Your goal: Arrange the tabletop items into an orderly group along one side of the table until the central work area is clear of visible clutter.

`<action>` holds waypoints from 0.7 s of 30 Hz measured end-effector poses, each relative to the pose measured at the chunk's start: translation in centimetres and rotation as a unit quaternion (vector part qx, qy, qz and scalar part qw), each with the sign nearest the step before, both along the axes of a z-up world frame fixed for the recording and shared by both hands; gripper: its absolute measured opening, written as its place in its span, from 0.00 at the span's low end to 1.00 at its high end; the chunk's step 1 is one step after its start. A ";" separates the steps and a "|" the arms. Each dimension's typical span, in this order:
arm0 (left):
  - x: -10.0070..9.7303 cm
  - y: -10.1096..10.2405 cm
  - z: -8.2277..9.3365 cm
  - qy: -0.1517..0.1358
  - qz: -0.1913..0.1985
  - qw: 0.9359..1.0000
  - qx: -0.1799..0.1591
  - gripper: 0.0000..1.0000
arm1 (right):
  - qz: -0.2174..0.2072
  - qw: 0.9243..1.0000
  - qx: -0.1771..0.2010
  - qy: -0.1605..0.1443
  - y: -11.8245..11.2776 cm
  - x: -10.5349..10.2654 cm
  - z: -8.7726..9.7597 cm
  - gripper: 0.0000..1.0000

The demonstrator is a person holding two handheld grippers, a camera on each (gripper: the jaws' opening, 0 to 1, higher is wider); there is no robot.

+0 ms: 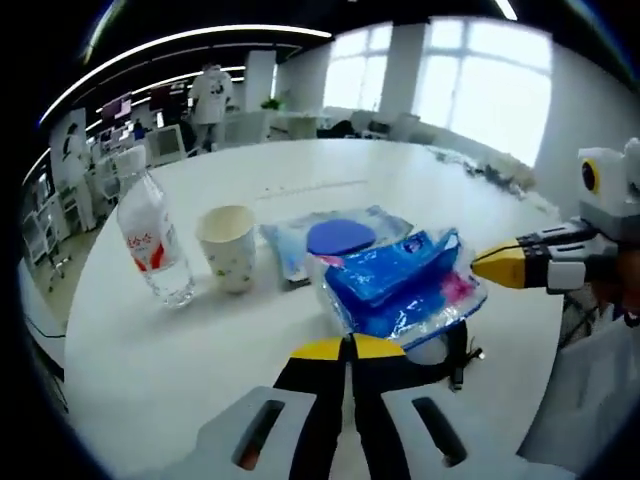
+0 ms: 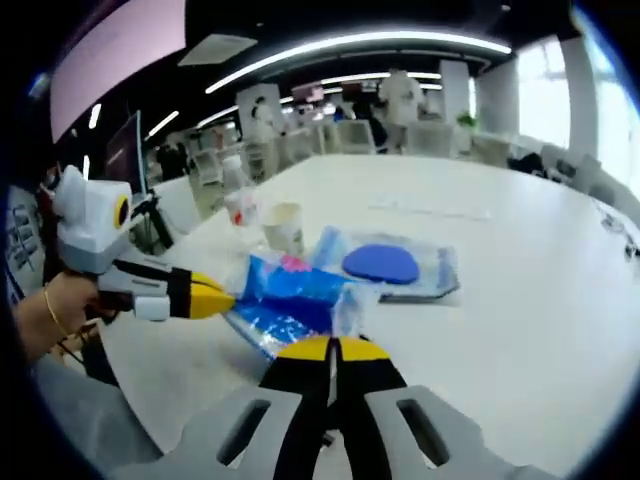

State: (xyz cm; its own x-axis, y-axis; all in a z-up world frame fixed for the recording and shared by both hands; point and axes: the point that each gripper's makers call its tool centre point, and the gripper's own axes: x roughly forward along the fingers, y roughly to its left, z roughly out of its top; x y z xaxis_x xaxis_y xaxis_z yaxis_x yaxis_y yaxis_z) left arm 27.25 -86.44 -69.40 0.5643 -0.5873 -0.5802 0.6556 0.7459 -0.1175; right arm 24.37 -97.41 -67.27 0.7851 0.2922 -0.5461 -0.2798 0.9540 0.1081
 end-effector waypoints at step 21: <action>-0.5 -7.5 1.9 -0.041 -0.031 0.999 -0.001 0.01 | -0.035 0.999 0.029 0.000 -7.7 -0.2 1.6 0.00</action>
